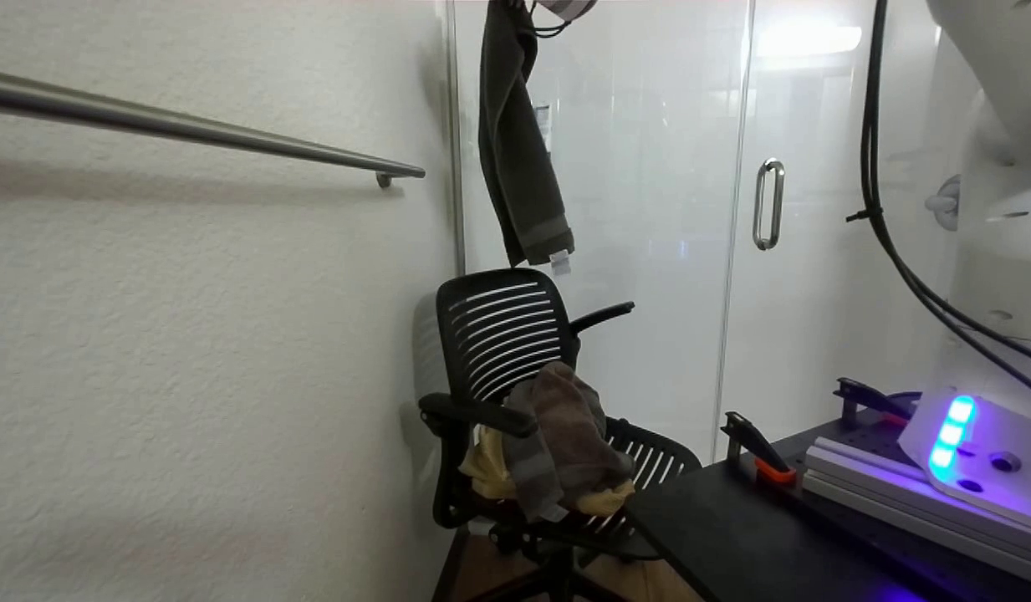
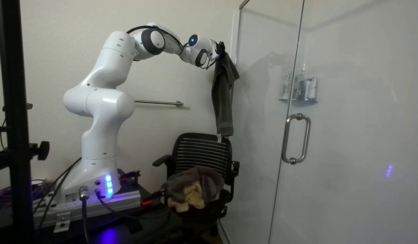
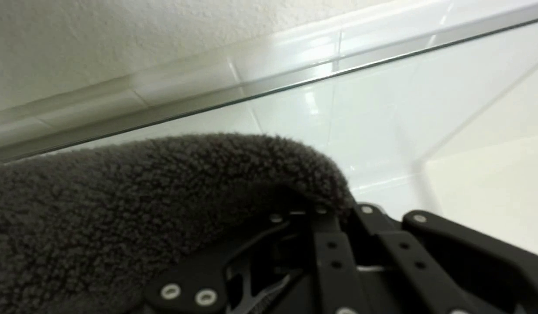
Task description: Put the first towel on top of the backrest of the chair
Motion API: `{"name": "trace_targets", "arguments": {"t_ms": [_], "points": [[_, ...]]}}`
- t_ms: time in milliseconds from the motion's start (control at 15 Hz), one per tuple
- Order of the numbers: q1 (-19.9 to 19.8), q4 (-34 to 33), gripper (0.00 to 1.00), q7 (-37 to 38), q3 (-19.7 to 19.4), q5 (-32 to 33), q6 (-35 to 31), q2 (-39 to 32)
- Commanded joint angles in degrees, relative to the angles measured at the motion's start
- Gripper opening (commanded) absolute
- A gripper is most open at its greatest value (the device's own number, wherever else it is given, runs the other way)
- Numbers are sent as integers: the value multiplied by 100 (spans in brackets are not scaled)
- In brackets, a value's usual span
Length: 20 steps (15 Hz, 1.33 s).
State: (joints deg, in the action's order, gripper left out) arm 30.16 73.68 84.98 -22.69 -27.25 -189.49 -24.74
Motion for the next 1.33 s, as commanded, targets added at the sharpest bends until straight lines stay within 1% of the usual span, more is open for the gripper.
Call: {"name": "trace_targets", "arguments": {"t_ms": [0,67,133,200,400,467,533,867,933,1000,1067,1133,1267], "points": [[203,-622,1,312,-452,-112,213,-577],[141,-737,1,379,-403,-97,285,-674],[28,-828,1,397,-256,-60,335,-744],[-2,-929,1,416,-254,-35,390,-830],[-195,-1135,1,280,10,67,587,-937],[-206,-1114,1,238,55,85,623,-925],[1,-806,6,312,-138,41,428,-825],[-66,-907,6,304,-70,50,515,-873],[-66,-911,1,304,-70,50,517,-873],[-25,-963,1,407,-176,1,246,-1040],[80,-1227,1,733,-575,-117,-71,-1349],[225,-1435,1,1080,-1050,-303,-104,-1573],[331,-1840,1,1671,-1673,-768,-4,-1947]]}}
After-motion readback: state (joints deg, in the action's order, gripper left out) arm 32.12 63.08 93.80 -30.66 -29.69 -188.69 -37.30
